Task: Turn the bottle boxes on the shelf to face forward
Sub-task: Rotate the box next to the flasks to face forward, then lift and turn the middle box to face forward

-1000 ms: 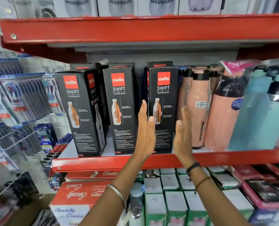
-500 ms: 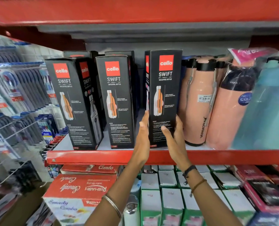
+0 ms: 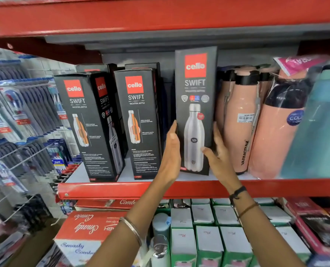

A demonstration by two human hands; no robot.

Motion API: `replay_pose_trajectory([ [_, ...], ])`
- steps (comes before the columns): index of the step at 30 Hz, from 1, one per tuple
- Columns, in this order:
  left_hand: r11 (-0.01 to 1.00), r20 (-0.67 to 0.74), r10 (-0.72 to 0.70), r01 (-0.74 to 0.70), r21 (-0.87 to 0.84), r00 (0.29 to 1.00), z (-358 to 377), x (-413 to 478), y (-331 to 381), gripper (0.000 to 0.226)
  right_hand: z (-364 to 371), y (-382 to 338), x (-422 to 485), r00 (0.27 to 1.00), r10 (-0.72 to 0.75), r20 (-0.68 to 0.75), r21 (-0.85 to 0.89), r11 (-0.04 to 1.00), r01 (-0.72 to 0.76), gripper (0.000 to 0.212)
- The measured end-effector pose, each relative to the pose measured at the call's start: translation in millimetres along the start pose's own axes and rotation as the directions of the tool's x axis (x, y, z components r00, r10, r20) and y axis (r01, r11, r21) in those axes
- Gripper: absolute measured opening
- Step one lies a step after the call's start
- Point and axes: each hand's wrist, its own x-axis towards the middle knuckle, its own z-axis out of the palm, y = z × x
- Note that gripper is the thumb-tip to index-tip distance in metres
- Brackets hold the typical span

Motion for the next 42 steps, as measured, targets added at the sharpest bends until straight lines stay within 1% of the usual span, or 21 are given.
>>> replay_pose_trajectory([
  [3,1.0,0.04,-0.005,0.005,0.0,0.999,2,-7,-6,0.094,1,11,-4,1.0,-0.002,0.024,-0.002,1.0,0.002,0.072],
  [7,0.999,0.024,-0.037,0.037,-0.015,0.999,1,-11,-15,0.096,3,22,-10,1.0,0.014,0.027,-0.046,0.999,-0.013,0.071],
  [10,0.997,0.048,-0.07,0.07,-0.015,0.996,0,-12,-20,0.096,6,25,-14,1.0,0.019,0.024,-0.053,0.998,-0.017,0.071],
  [13,0.998,0.079,-0.057,0.058,-0.016,0.995,-4,-14,-25,0.087,9,28,-16,0.999,0.034,0.004,-0.019,0.999,-0.034,0.07],
  [15,0.999,0.061,-0.038,0.037,0.02,0.997,-7,-18,-29,0.088,13,25,-21,0.998,0.056,-0.039,0.017,0.998,-0.055,0.069],
  [18,0.986,-0.032,0.145,-0.142,0.084,0.989,-13,-31,-26,0.088,26,7,-38,0.97,0.055,-0.236,0.017,0.998,-0.052,0.066],
  [20,0.945,-0.127,0.312,-0.294,0.143,0.942,-24,-39,-18,0.078,41,-11,-49,0.933,-0.07,-0.354,-0.01,0.997,0.071,0.06],
  [22,0.89,-0.238,0.444,-0.394,0.232,0.864,-39,-43,-16,0.069,60,-27,-56,0.908,-0.194,-0.372,-0.048,0.981,0.19,0.055],
  [23,0.883,-0.293,0.459,-0.394,0.256,0.839,-46,-43,-17,0.067,70,-32,-57,0.914,-0.222,-0.339,-0.051,0.975,0.218,0.053],
  [24,0.899,-0.346,0.426,-0.35,0.263,0.836,-54,-42,-19,0.066,82,-36,-57,0.934,-0.212,-0.289,-0.035,0.977,0.212,0.053],
  [25,0.93,-0.389,0.353,-0.272,0.248,0.851,-60,-41,-20,0.066,94,-39,-57,0.958,-0.172,-0.228,-0.003,0.984,0.176,0.055],
  [27,0.982,-0.413,0.155,-0.095,0.161,0.897,-71,-39,-26,0.068,119,-41,-57,0.993,-0.07,-0.099,0.036,0.997,0.074,0.063],
  [28,0.993,-0.396,0.077,-0.034,0.115,0.915,-76,-37,-28,0.074,130,-39,-55,0.998,-0.024,-0.054,0.021,0.999,0.025,0.068],
  [30,0.999,-0.325,-0.005,0.019,0.04,0.946,-87,-34,-32,0.091,145,-37,-49,0.997,0.074,-0.011,-0.036,0.997,-0.074,0.073],
  [31,0.999,-0.278,-0.031,0.033,0.005,0.96,-92,-33,-32,0.094,149,-38,-45,0.992,0.123,0.0,-0.056,0.991,-0.123,0.073],
  [33,0.999,-0.195,-0.036,0.028,-0.041,0.98,-97,-32,-25,0.084,151,-41,-36,0.987,0.16,0.0,-0.045,0.986,-0.16,0.069],
  [37,0.994,-0.109,0.042,-0.053,-0.096,0.993,-107,-36,5,0.088,143,-56,-22,0.997,0.054,-0.062,0.013,0.998,-0.054,0.067],
  [38,0.991,-0.09,0.031,-0.043,-0.126,0.995,-109,-37,11,0.088,142,-60,-19,0.997,0.021,-0.073,-0.006,1.0,-0.021,0.071],
  [40,0.983,-0.045,0.011,-0.019,-0.185,0.999,-114,-40,19,0.091,141,-67,-14,0.994,-0.007,-0.106,-0.068,0.998,0.0,0.095],
  [41,0.983,-0.04,0.011,-0.018,-0.181,0.999,-115,-41,22,0.089,140,-68,-12,0.992,-0.003,-0.128,-0.089,0.996,-0.008,0.105],
  [42,0.986,-0.05,0.01,-0.018,-0.167,0.999,-116,-41,24,0.086,139,-69,-10,0.989,0.003,-0.147,-0.091,0.996,-0.016,0.11],
])
